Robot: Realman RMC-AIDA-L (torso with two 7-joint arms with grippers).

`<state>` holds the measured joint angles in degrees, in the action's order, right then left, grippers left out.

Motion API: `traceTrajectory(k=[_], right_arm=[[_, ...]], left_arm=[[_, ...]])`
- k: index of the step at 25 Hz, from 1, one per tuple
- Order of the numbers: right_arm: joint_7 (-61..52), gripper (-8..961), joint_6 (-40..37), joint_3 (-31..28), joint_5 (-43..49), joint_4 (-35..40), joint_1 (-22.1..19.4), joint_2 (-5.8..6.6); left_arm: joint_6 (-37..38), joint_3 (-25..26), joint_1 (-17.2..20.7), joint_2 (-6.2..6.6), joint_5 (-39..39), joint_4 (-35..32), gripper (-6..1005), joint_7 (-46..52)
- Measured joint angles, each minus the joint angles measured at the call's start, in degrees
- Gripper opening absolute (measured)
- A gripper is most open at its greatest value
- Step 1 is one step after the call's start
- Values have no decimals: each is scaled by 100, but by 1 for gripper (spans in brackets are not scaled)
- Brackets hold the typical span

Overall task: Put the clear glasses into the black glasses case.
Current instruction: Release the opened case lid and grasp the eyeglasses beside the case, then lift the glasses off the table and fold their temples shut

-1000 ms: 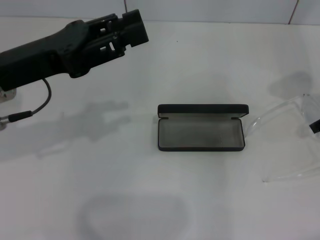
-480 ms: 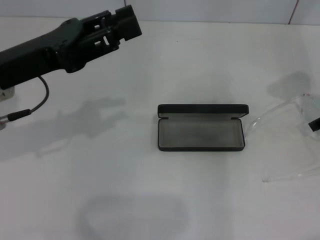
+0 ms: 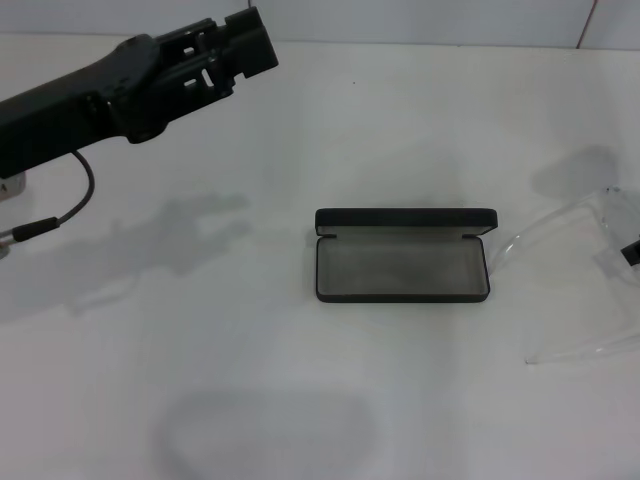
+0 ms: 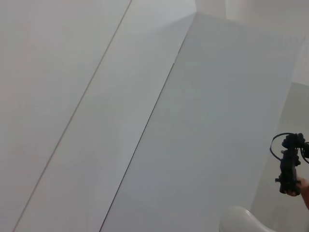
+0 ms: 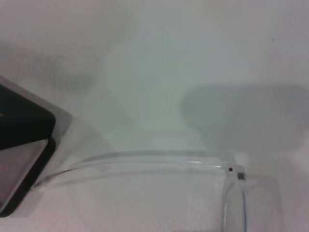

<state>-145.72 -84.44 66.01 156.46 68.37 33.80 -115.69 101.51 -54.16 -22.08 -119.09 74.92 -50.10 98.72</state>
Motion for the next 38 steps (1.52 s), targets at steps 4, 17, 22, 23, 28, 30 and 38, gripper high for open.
traceTrajectory(k=[4, 17, 22, 23, 28, 30, 38], right_arm=[[0, 276, -20, 0, -1, 6, -9, -3], [225, 144, -28, -16, -3, 546, -397, 19], [233, 112, 30, -78, -60, 1035, -682, 35], [235, 112, 44, -104, -71, 1104, -719, 36], [782, 113, 100, -792, -1138, 1939, -1175, 38], [1345, 112, 71, -1071, -2140, 2102, -1384, 40], [3542, 112, -987, -1506, -5603, 1483, -1658, 37]], left_arm=[[-1, 2, 16, 4, 0, 0, 376, -2], [-10, 126, 53, -15, 3, 0, 353, -2], [-9, 129, 55, -25, 5, 0, 344, -2], [-7, 130, 55, -25, 6, 0, 342, -2], [26, 134, 55, -27, 5, 0, 333, -2], [56, 135, 53, -26, -38, 1, 329, -2], [467, -61, -198, -41, -349, -13, 315, -164]])
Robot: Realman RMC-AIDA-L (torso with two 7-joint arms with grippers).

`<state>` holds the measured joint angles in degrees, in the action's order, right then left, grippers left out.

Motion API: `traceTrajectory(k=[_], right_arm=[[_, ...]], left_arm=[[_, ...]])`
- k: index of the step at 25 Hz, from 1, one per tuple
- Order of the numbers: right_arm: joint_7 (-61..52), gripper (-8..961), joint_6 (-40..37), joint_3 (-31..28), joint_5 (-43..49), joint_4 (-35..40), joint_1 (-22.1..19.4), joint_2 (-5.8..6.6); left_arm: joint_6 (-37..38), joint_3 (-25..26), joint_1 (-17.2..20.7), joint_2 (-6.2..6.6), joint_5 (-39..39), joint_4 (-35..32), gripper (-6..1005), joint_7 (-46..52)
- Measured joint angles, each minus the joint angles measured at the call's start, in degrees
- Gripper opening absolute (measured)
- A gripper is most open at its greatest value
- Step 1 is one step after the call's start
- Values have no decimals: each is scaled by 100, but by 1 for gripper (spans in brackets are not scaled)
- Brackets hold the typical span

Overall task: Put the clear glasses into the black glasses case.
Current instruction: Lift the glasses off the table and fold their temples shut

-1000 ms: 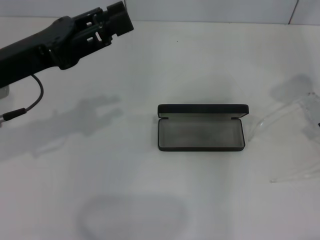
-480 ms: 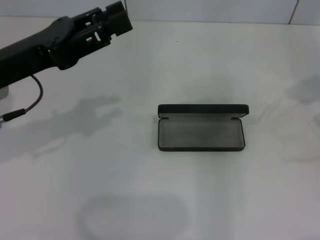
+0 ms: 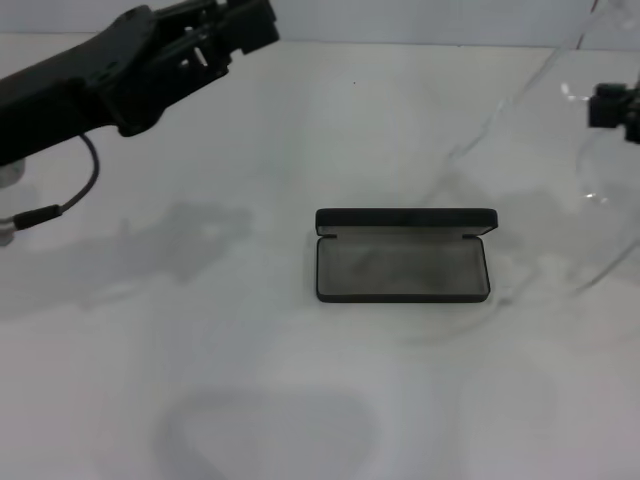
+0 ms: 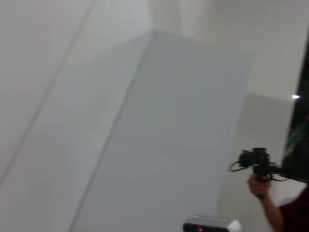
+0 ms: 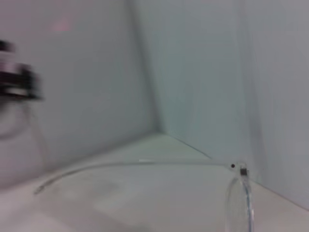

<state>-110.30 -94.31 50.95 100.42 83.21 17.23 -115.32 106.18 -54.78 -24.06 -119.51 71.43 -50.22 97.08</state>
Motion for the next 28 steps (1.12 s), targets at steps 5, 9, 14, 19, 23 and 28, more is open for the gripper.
traceTrajectory(k=[5, 9, 14, 19, 23, 28], right_arm=[[726, 113, -582, 106, -652, -1122, 371, -24], [1200, 113, -799, 255, -798, -2184, 890, -26], [1472, 113, -827, 472, -834, -2807, 1306, -41], [1518, 112, -789, 591, -873, -2910, 1448, -53], [1524, 113, -774, 619, -898, -2946, 1496, -54], [1534, 113, -773, 626, -969, -2976, 1526, -52]], left_arm=[[14, -314, -138, -7, -24, 15, 167, -86], [9, -618, -258, -10, -25, 57, 166, -169], [7, -786, -365, -11, -25, 151, 165, -259], [6, -966, -382, -11, -15, 154, 164, -333], [6, -1069, -403, -11, 12, 154, 163, -377], [-11, -1181, -438, -12, 31, 195, 162, -430]])
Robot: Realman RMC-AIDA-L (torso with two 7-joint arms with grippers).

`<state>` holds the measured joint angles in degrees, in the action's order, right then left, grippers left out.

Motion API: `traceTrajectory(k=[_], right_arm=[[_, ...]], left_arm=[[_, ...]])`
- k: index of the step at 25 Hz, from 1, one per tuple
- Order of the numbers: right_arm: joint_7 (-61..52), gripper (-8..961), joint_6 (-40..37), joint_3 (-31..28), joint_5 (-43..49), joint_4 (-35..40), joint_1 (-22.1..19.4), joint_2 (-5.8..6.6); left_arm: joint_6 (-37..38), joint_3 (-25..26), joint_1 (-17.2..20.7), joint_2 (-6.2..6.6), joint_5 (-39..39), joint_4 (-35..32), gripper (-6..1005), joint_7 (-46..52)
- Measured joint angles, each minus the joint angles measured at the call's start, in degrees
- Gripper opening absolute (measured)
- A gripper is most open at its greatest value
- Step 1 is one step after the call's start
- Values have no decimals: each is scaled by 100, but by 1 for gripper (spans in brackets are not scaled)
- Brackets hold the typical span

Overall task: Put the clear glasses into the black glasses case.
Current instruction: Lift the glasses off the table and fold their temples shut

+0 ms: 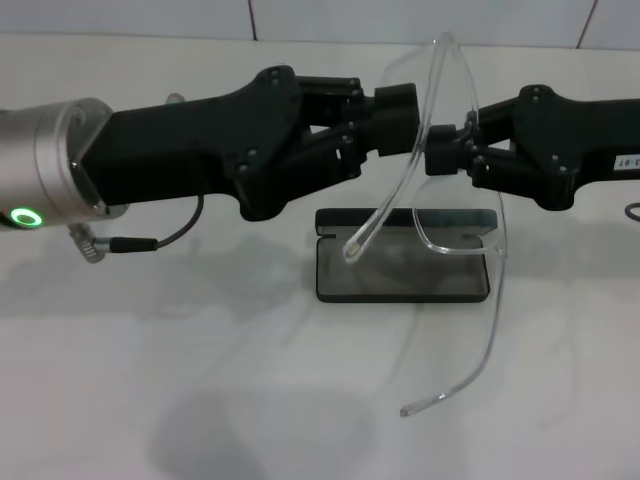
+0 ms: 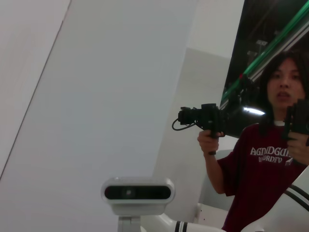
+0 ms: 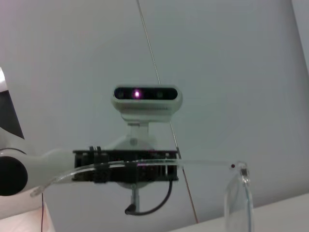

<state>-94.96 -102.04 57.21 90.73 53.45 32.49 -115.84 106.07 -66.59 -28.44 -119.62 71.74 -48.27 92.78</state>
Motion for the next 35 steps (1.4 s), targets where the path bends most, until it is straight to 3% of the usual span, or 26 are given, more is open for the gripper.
traceTrajectory(k=[18, 27, 35], right_arm=[[30, 113, -41, 327, -57, -21, -56, 17], [70, 113, 61, 361, -85, -114, -51, 9], [130, 113, 34, 363, -349, -158, -57, 1]], left_arm=[[-7, 212, -77, 4, -211, 259, 158, -180], [31, -415, -121, -6, -409, 230, 156, -212], [3, -530, -149, -9, -306, 522, 152, -478]])
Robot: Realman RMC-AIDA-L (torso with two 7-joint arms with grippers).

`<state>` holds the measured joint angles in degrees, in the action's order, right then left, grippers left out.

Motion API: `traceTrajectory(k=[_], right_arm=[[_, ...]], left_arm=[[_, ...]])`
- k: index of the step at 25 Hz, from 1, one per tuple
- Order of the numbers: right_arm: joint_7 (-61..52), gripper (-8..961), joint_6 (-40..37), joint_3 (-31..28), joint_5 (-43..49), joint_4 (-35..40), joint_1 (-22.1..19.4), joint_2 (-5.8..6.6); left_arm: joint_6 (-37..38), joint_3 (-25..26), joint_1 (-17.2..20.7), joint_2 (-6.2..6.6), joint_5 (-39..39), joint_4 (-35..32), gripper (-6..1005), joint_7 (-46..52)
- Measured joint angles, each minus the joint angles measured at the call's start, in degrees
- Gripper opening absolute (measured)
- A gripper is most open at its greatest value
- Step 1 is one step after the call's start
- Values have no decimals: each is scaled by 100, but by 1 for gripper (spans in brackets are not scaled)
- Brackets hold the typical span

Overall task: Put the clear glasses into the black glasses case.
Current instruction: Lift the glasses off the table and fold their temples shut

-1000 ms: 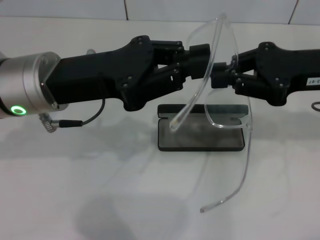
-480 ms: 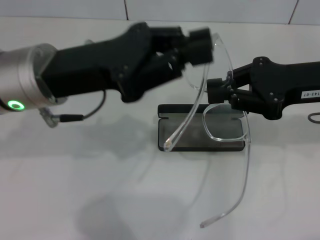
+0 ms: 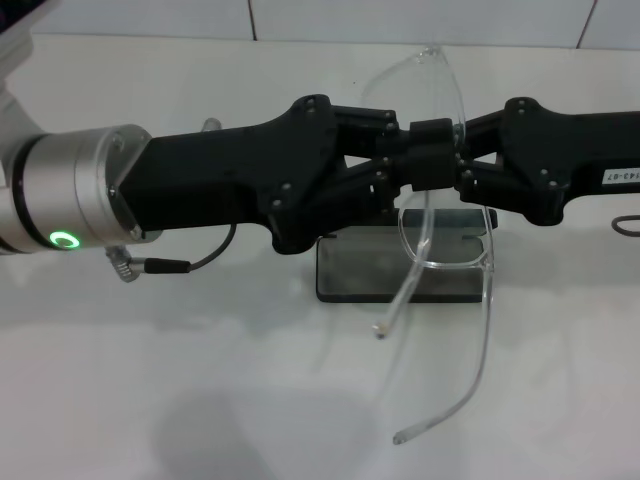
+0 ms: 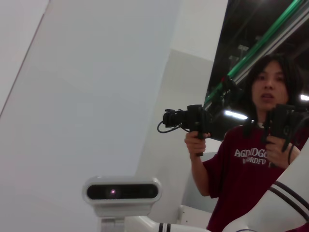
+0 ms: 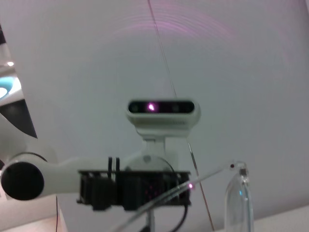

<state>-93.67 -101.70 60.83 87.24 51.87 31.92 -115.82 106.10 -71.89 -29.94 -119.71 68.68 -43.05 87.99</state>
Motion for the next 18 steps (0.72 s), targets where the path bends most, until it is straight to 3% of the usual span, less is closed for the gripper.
traceTrajectory(k=[18], right_arm=[[34, 112, -117, 77, -340, -19, -53, -11]], left_arm=[[-264, -158, -15, -5, 6, 317, 141, -364]])
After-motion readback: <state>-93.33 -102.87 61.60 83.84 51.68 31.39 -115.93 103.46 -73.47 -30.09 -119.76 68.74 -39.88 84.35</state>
